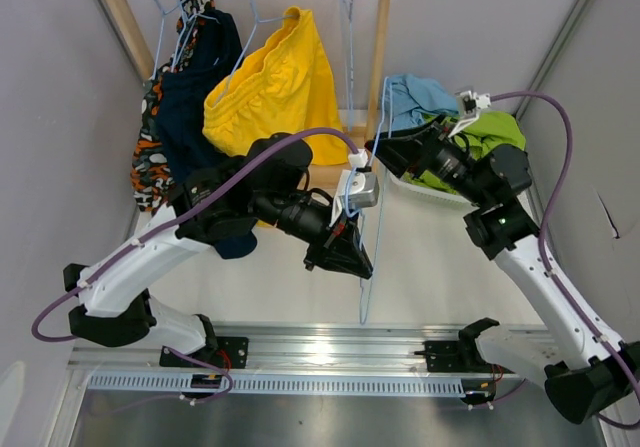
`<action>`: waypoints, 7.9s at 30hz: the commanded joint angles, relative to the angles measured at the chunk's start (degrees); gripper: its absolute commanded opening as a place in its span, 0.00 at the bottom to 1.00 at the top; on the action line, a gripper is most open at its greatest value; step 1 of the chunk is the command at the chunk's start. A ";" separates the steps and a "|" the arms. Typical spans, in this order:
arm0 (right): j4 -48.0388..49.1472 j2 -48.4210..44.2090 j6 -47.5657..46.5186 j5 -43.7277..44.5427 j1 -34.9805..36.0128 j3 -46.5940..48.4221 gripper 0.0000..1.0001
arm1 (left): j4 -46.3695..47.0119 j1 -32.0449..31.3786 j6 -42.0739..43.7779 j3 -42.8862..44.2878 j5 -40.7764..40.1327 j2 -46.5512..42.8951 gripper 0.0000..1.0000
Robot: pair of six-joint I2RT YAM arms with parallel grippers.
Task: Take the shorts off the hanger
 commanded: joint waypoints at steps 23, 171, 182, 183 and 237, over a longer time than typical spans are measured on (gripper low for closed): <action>1.05 -10.42 -3.47 14.95 -1.37 -7.58 0.00 | 7.16 -0.02 -14.13 -8.50 -50.72 -12.57 0.00; -13.28 -27.04 -5.92 13.72 -9.72 -30.35 1.00 | 22.90 50.95 -2.79 16.90 -38.42 18.54 0.73; -12.05 -25.89 -5.93 13.81 -9.90 -31.23 0.99 | 22.90 51.13 -2.97 17.77 -38.24 20.74 0.00; -12.04 -25.89 -6.01 13.81 -9.81 -31.23 0.99 | 22.81 51.13 -2.97 17.77 -38.24 20.65 0.00; -11.86 -14.21 -13.30 -7.38 1.16 -9.26 0.99 | 0.39 34.97 -9.29 -14.31 -9.51 -32.08 0.00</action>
